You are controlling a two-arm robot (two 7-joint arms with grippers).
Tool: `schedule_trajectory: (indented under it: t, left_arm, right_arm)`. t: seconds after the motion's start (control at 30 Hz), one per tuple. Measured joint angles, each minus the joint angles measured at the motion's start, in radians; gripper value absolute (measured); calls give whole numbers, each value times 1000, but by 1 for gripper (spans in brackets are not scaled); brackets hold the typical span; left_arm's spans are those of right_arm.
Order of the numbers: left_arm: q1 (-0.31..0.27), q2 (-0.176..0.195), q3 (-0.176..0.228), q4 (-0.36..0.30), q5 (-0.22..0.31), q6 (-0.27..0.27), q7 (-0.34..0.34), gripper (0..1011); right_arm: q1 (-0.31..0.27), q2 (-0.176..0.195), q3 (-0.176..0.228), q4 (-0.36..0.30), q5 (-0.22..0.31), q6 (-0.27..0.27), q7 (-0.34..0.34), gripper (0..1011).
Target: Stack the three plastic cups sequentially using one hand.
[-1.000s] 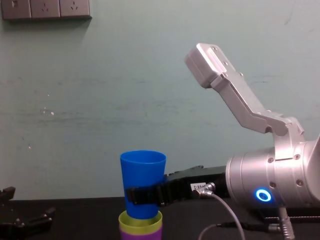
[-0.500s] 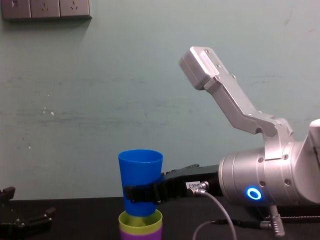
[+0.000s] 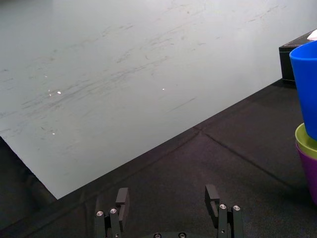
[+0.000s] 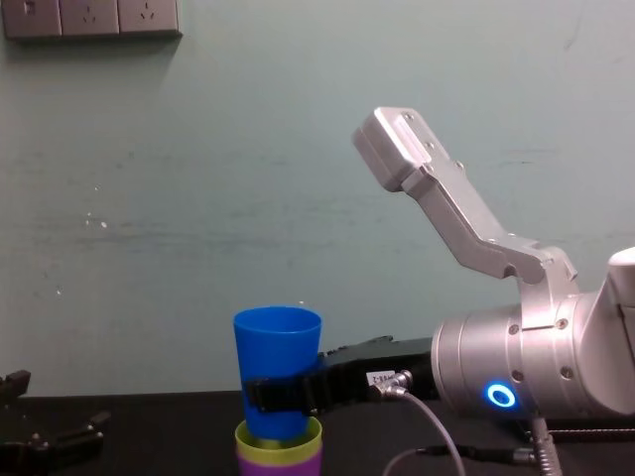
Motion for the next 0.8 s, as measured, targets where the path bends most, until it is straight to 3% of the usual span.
schedule_trajectory:
  t: [0.8]
  left_arm:
    - [0,0,0,0,0,0,0,1000]
  right_arm:
    - [-1,-12,-7,32,-20,-10,-1,689]
